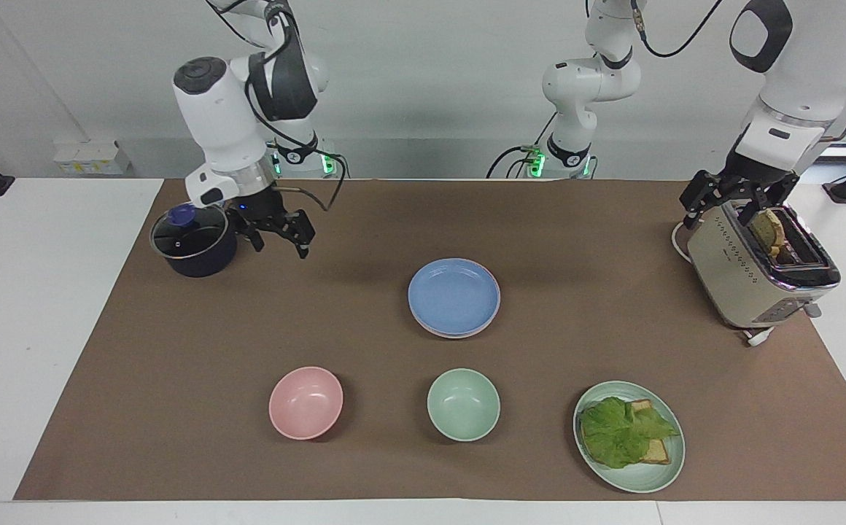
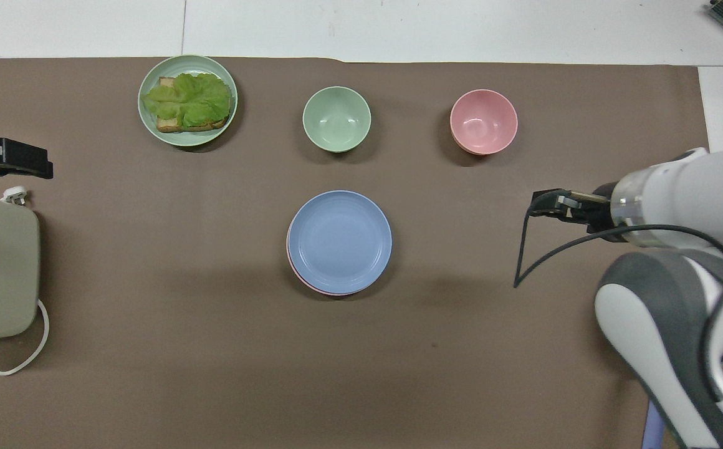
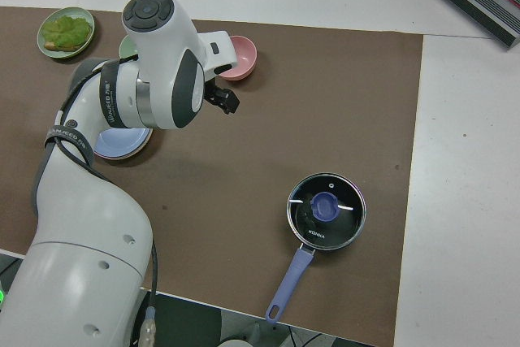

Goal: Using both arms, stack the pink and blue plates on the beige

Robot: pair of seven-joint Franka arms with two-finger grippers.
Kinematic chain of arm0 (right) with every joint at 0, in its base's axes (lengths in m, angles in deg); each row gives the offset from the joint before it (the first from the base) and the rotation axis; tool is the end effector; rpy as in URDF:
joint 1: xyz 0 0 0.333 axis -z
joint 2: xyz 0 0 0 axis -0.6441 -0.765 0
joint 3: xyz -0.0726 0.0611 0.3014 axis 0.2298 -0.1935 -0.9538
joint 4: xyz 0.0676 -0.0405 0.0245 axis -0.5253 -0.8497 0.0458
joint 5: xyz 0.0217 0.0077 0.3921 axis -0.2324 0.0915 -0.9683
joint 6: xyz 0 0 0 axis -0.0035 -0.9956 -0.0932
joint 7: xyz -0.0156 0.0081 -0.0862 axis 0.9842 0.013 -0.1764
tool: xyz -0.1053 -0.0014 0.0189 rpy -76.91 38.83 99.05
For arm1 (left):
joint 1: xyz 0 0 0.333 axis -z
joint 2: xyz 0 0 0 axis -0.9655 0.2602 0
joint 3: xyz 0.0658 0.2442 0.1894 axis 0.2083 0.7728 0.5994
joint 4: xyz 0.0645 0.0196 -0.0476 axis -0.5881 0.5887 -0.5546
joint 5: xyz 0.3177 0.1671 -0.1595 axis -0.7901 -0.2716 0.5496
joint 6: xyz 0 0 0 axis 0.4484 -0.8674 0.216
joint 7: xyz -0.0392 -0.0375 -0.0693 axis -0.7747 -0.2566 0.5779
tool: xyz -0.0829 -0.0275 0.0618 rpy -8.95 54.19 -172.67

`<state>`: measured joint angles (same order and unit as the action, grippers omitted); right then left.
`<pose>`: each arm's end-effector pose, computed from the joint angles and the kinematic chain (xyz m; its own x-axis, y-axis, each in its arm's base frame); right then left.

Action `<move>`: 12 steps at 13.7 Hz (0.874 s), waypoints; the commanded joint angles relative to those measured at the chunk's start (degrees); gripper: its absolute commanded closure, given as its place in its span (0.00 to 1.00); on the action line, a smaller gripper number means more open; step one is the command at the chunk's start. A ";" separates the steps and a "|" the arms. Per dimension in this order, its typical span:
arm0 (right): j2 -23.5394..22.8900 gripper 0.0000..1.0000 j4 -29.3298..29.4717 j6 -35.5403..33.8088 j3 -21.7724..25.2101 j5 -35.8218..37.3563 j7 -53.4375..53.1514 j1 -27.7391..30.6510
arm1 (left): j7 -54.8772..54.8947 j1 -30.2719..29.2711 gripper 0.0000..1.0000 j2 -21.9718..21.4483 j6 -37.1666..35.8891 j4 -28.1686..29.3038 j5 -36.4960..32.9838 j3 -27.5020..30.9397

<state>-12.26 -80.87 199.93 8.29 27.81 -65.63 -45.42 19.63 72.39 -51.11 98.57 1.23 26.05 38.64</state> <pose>0.5402 0.0602 0.5236 0.9557 -0.2860 0.0698 -0.2777 -0.9545 -0.1087 0.5767 -0.0252 0.6262 0.9948 -0.0104 0.1017 -0.0102 -0.9999 -0.0028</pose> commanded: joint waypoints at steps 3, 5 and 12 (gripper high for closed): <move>-2.41 0.00 17.79 -18.93 -0.84 3.51 4.63 4.70 | 0.36 1.92 0.00 -0.48 -0.73 -0.06 -0.75 0.92; -3.81 0.00 22.81 -24.04 -0.84 4.66 4.73 4.97 | 0.36 2.62 0.00 -0.48 -0.73 -0.14 -0.75 0.92; -5.32 0.00 26.28 -27.58 -1.19 7.84 9.30 4.53 | 0.36 2.44 0.00 -0.22 -0.73 -0.14 -0.75 1.09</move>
<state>-17.41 -54.55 173.12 7.62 35.56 -57.89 -41.34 19.64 74.19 -51.10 98.57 1.23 26.05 39.07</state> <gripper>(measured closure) 0.000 0.000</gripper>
